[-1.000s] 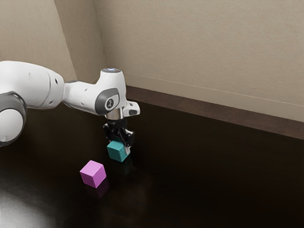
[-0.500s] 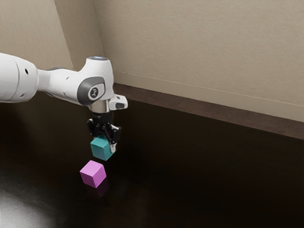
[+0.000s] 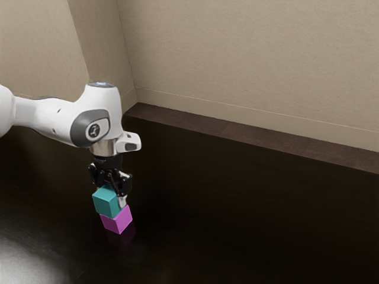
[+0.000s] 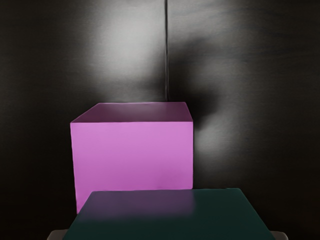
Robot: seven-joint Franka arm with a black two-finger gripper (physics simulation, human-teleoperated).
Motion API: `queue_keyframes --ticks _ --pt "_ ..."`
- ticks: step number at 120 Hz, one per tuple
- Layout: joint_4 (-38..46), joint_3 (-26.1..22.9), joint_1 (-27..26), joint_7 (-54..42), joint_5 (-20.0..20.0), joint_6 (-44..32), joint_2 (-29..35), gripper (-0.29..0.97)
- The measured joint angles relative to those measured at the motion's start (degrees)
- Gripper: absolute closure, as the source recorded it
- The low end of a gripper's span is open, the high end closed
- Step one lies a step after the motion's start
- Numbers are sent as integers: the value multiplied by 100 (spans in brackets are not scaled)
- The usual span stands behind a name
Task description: Pick up the blue block with one arm, and put the blue block on the pink block with one arm
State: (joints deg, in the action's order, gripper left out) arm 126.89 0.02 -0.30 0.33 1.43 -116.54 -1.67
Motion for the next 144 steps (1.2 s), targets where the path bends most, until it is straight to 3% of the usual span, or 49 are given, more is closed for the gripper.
queue_keyframes --ticks 52,116,144 --pt "103 -18 35 5 277 -518 -141 35" --pt "84 -7 71 -93 317 -665 -331 36" --pt "83 -2 64 -188 244 -669 -383 14"
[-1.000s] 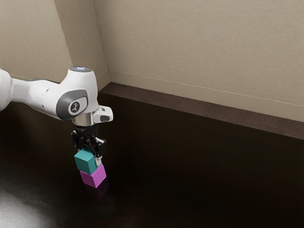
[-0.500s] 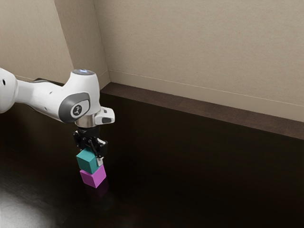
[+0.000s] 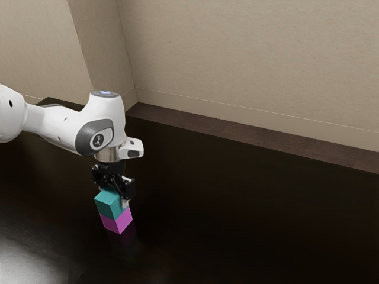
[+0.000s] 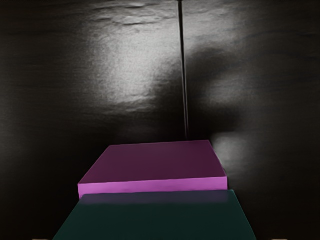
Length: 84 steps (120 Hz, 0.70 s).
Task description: Pick up the blue block with one arm, and put the blue block on the pink block with one arm
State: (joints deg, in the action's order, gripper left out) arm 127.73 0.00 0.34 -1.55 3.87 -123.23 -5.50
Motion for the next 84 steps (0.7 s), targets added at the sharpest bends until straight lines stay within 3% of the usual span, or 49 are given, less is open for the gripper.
queue_keyframes --ticks 31,57,84 --pt "-304 -6 -16 -75 -13 132 321 4" --pt "-1115 -23 -61 -113 -93 769 576 1" --pt "-1227 -22 -121 -148 -194 1199 557 1"
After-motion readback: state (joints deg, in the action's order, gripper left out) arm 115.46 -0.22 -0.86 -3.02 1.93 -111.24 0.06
